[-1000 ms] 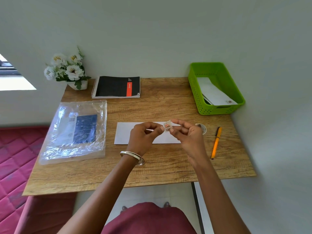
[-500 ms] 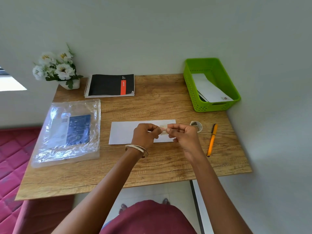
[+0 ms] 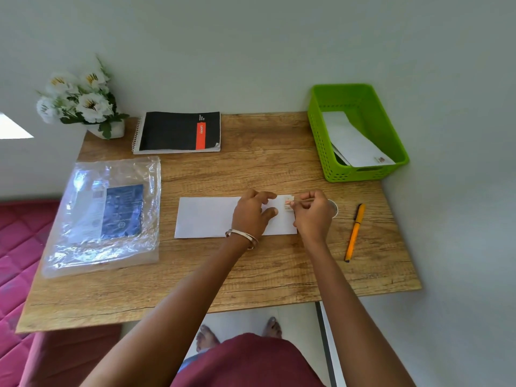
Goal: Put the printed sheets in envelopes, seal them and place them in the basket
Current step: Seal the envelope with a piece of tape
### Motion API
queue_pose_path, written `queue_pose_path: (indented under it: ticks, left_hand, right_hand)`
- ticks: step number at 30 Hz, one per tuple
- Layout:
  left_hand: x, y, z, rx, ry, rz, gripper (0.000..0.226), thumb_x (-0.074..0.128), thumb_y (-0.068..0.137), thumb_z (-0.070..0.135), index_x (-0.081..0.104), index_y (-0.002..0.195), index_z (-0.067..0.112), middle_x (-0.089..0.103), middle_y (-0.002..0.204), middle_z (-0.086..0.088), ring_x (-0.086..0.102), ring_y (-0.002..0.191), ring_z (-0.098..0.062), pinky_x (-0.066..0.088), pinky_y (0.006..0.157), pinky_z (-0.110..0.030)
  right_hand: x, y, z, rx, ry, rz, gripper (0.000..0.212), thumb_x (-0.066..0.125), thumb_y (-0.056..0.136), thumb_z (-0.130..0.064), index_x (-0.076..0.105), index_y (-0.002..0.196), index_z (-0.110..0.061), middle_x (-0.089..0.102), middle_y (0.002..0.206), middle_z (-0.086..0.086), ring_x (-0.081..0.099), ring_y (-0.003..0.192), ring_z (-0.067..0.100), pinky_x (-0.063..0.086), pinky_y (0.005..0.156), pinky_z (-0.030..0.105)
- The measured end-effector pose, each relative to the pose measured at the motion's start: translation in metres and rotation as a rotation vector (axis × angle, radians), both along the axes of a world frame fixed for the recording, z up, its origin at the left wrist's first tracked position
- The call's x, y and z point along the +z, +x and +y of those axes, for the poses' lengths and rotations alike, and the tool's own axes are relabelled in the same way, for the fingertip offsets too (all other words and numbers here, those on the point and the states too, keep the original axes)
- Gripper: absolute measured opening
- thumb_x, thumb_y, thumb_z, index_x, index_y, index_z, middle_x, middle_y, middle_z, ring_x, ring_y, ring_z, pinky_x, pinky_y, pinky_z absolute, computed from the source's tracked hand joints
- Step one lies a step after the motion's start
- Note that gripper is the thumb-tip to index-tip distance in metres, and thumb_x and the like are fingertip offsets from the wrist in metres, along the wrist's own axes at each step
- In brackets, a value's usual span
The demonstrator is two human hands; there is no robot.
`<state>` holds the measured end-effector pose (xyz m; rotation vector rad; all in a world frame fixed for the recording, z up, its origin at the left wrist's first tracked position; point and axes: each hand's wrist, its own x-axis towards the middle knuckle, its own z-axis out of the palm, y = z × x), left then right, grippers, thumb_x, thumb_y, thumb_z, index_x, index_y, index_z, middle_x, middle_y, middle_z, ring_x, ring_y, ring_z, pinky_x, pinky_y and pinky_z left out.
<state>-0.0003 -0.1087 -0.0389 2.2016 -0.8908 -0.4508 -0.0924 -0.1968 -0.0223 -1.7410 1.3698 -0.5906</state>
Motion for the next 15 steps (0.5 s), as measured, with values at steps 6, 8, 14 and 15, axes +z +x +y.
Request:
queue_pose_path:
  ticks: [6, 8, 14, 15]
  left_hand:
    - [-0.012, -0.006, -0.002, 0.107, -0.042, -0.038, 0.024, 0.068, 0.081, 0.031, 0.066, 0.105, 0.027, 0.054, 0.092, 0.007, 0.048, 0.08, -0.009, 0.039, 0.066, -0.023]
    - [-0.012, -0.008, -0.003, 0.125, -0.05, -0.061, 0.022, 0.068, 0.081, 0.033, 0.067, 0.103, 0.027, 0.055, 0.091, 0.007, 0.045, 0.08, -0.007, 0.039, 0.067, -0.023]
    - [-0.009, -0.01, -0.005, 0.14, -0.038, -0.079, 0.021, 0.067, 0.082, 0.034, 0.066, 0.102, 0.029, 0.053, 0.088, 0.009, 0.043, 0.08, -0.006, 0.035, 0.069, -0.023]
    - [-0.009, -0.01, -0.005, 0.136, -0.039, -0.082, 0.02, 0.067, 0.082, 0.034, 0.067, 0.101, 0.03, 0.053, 0.087, 0.009, 0.045, 0.081, -0.008, 0.035, 0.069, -0.024]
  right_hand:
    - [0.0, 0.003, -0.008, 0.048, 0.02, 0.055, 0.028, 0.076, 0.077, -0.013, 0.053, 0.094, -0.014, 0.055, 0.067, -0.009, 0.063, 0.074, 0.021, 0.055, 0.068, 0.041]
    - [0.001, 0.005, -0.009, 0.056, 0.038, 0.066, 0.033, 0.076, 0.077, -0.014, 0.052, 0.1, -0.01, 0.053, 0.066, -0.009, 0.061, 0.073, 0.02, 0.053, 0.067, 0.039]
    - [0.001, 0.011, -0.013, 0.039, 0.079, 0.11, 0.042, 0.078, 0.075, -0.016, 0.047, 0.103, -0.013, 0.064, 0.084, 0.009, 0.063, 0.078, 0.028, 0.051, 0.066, 0.04]
    - [0.001, 0.013, -0.014, 0.036, 0.083, 0.12, 0.042, 0.078, 0.075, -0.017, 0.047, 0.103, -0.013, 0.064, 0.088, 0.012, 0.063, 0.079, 0.028, 0.051, 0.066, 0.039]
